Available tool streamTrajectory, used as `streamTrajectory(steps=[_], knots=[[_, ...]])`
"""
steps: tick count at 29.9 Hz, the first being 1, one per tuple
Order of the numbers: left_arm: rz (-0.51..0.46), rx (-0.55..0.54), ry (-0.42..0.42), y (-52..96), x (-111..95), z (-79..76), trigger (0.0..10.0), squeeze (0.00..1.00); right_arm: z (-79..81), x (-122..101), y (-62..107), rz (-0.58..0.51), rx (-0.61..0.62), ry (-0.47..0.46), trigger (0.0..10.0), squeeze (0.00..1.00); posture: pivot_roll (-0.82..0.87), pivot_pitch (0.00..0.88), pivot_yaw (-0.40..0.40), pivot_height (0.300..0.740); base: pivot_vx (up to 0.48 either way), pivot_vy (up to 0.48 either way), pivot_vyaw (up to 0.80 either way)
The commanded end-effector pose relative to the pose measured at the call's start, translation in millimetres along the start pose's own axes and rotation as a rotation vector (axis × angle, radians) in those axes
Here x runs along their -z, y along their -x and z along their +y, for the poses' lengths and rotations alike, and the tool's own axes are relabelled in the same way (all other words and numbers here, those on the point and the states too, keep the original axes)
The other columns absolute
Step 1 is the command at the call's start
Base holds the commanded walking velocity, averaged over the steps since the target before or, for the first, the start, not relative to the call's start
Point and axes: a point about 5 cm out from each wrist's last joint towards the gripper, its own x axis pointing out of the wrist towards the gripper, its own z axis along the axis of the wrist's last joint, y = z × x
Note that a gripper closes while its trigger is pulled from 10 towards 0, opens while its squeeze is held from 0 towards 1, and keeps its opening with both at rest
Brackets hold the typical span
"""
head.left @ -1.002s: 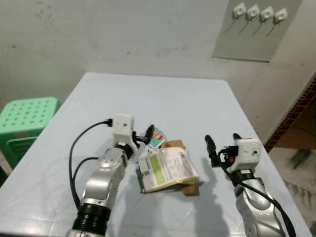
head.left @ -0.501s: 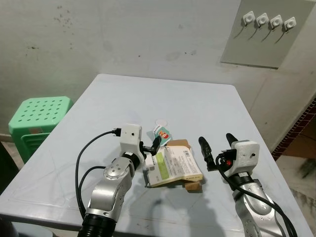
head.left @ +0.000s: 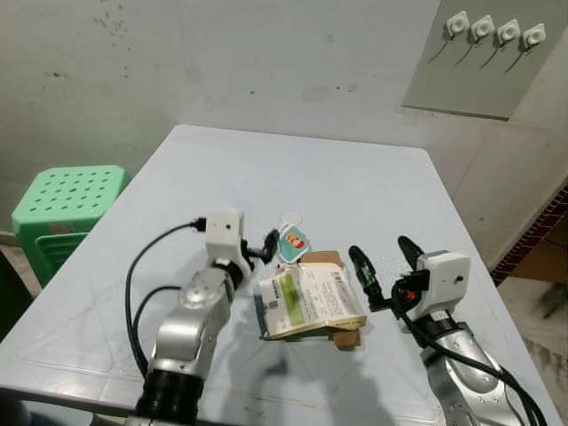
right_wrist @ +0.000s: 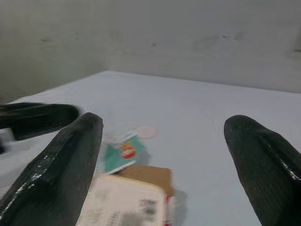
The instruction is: Picking trash to rubbish bin
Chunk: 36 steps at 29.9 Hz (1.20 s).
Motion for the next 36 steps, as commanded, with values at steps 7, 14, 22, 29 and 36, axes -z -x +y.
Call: streamTrajectory(steps=[7,14,22,29,36], knots=[[-0.004,0.041,-0.010,-22.3,-11,-9.4,10.0,0.00,17.7,-13,16.8,0.014,-0.092,-0.067,10.0,0.00,-0.14,0.100,-0.064,0.740,0.000,0.000,0.00],[0.019,0.063,0.002,-36.3,-9,-14.9,10.0,0.00,36.4,-26,29.0,0.009,-0.137,-0.125,10.0,0.00,-0.19,0.143,-0.059,0.740,0.000,0.000,0.00],[0.029,0.064,-0.005,-45.7,-11,-15.1,10.0,0.00,50.7,-42,38.8,-0.001,-0.153,-0.180,10.0,0.00,-0.23,0.186,-0.054,0.740,0.000,0.000,0.00],[0.048,0.059,-0.038,-53.1,-13,-7.8,10.0,0.00,61.1,-56,46.6,-0.015,-0.137,-0.244,10.0,0.00,-0.26,0.229,-0.035,0.740,0.000,0.000,0.00],[0.069,0.102,-0.060,-54.4,-12,-9.3,3.8,0.00,65.4,-65,46.9,-0.049,-0.109,-0.304,10.0,0.00,-0.26,0.254,-0.006,0.740,0.000,0.000,0.00]])
